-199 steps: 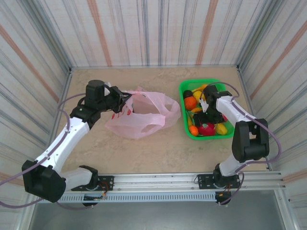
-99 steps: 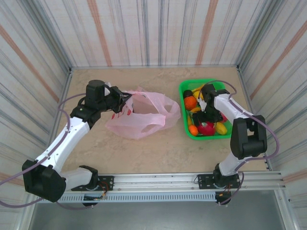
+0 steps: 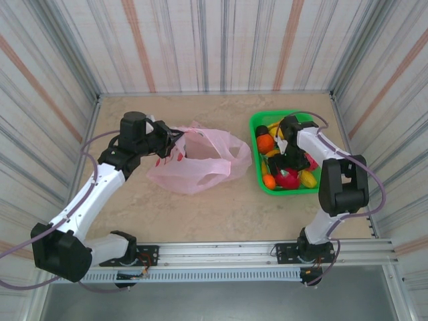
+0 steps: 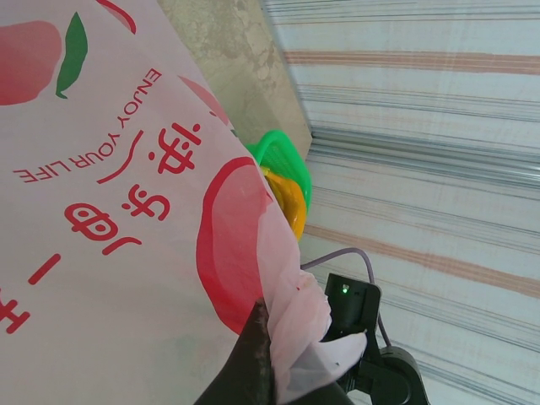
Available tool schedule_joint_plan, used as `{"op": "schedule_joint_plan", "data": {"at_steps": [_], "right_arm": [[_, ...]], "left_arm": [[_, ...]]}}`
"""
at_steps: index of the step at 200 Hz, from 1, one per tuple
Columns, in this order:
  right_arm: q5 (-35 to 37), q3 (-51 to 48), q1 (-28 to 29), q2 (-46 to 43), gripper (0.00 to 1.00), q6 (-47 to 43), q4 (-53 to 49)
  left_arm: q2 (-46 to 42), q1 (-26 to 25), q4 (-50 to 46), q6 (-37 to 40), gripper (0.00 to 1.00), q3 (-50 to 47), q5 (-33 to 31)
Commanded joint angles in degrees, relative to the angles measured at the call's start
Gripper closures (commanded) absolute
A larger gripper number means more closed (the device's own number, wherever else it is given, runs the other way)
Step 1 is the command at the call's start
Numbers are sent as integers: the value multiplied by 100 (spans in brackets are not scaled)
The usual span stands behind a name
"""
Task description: Place the fake fruits into the plastic bag and tie a complex knot
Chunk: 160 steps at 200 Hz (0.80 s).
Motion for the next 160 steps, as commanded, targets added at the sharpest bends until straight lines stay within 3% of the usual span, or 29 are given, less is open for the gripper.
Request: {"op": "schedule_joint_plan", "data": {"at_steps": [1, 20, 72, 160], "right_arm": [[-210, -296, -196, -71, 25, 142, 934], [-409, -354, -373, -542, 33, 194, 964], [-810, -450, -584, -1388, 33, 372, 1107], [-953, -437, -864, -1886, 33, 939, 1530]], "left_arm": [[44, -49, -59, 53, 100, 171, -6], [46, -50, -67, 63, 100, 185, -7], [12, -58, -105, 76, 100, 195, -16], [-1, -86, -104, 83, 100, 190, -49]]}}
